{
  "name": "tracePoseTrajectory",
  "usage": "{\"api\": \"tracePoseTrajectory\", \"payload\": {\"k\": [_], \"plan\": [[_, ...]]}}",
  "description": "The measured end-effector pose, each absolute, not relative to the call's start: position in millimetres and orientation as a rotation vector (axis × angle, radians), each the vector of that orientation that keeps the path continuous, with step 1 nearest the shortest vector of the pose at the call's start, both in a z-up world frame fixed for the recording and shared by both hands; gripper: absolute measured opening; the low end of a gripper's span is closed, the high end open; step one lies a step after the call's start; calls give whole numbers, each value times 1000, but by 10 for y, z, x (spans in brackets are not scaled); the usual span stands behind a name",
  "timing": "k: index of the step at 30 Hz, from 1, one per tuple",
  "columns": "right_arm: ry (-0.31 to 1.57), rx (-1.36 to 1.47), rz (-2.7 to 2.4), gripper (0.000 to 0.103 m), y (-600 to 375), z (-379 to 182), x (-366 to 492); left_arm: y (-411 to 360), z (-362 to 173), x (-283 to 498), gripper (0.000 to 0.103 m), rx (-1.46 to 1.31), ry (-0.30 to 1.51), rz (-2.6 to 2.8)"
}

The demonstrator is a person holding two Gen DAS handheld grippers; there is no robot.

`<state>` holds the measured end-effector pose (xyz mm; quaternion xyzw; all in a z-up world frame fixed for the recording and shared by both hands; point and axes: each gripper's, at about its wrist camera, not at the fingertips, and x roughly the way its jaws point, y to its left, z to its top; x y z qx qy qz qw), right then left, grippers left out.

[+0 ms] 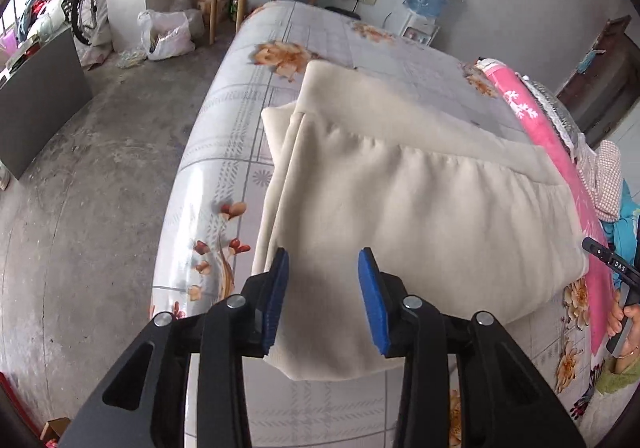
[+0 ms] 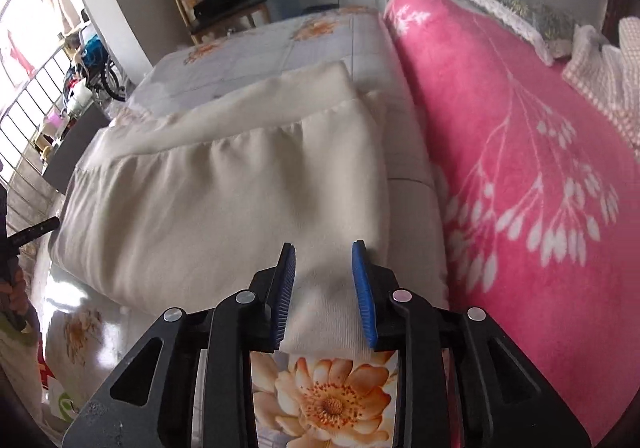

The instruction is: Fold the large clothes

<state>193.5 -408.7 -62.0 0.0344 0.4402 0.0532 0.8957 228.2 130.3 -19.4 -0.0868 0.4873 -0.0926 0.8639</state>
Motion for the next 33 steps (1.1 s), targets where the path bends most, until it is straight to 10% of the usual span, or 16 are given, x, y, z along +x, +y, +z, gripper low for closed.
{"api": "tracePoseTrajectory", "payload": {"k": [15,23,33], "plan": [[877,-83,24,63,-3488,-592,1347,739,-79,1697,57,-15,953,-126],[769,-24,105,95,-3056,-311,530,321,428,900,93,-14,804,-142],[628,-64,38,95,-2694,-13,111,-164,724,418,98,135,713,-8]]}}
